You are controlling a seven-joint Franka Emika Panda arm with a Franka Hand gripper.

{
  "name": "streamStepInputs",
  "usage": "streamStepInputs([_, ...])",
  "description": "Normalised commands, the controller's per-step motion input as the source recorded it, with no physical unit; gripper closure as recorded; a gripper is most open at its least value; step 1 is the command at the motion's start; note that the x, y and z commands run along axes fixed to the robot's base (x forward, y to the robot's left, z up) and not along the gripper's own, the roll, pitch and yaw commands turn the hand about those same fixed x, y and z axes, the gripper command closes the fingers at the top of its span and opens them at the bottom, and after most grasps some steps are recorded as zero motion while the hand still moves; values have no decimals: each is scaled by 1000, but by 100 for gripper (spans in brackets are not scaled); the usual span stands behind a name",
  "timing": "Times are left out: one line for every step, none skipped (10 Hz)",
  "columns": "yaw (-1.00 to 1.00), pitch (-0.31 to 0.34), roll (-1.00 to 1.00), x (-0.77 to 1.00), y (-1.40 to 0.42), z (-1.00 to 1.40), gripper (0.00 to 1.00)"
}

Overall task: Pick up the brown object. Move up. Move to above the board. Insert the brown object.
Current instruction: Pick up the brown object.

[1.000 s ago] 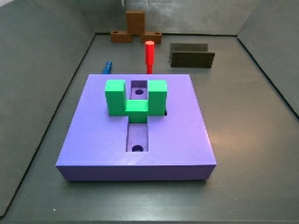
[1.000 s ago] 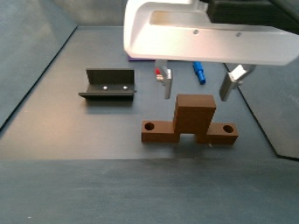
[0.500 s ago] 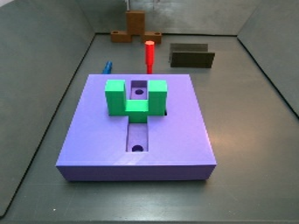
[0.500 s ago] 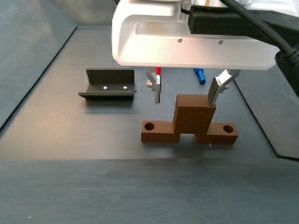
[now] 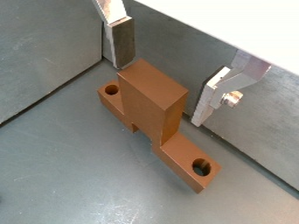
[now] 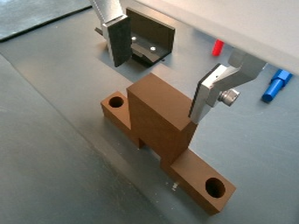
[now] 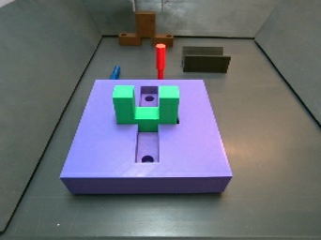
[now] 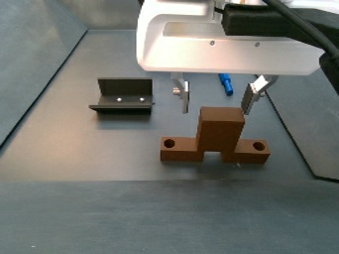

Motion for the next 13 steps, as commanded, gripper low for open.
streamStepInputs([-69, 0, 0, 0, 0, -229, 0])
streamStepInputs([-77, 0, 0, -43, 49, -191, 0])
streamStepInputs([-57, 0, 0, -154, 149, -100, 0])
streamStepInputs([-40, 0, 0, -20, 83, -171, 0])
streamStepInputs([-49, 0, 7, 11, 71, -334, 0])
streamStepInputs([-66, 0, 24, 0, 0, -320, 0])
streamStepInputs([-69, 3, 73, 49, 0, -303, 0])
streamStepInputs([-74, 16, 71, 43, 0, -263, 0])
streamStepInputs([-57, 13, 73, 9, 0, -237, 0])
streamStepInputs([-37, 3, 51, 0, 14, -220, 0])
streamStepInputs([0, 0, 24, 0, 0, -106, 0])
streamStepInputs([0, 0, 0, 0, 0, 0, 0])
streamStepInputs([0, 0, 0, 0, 0, 0, 100])
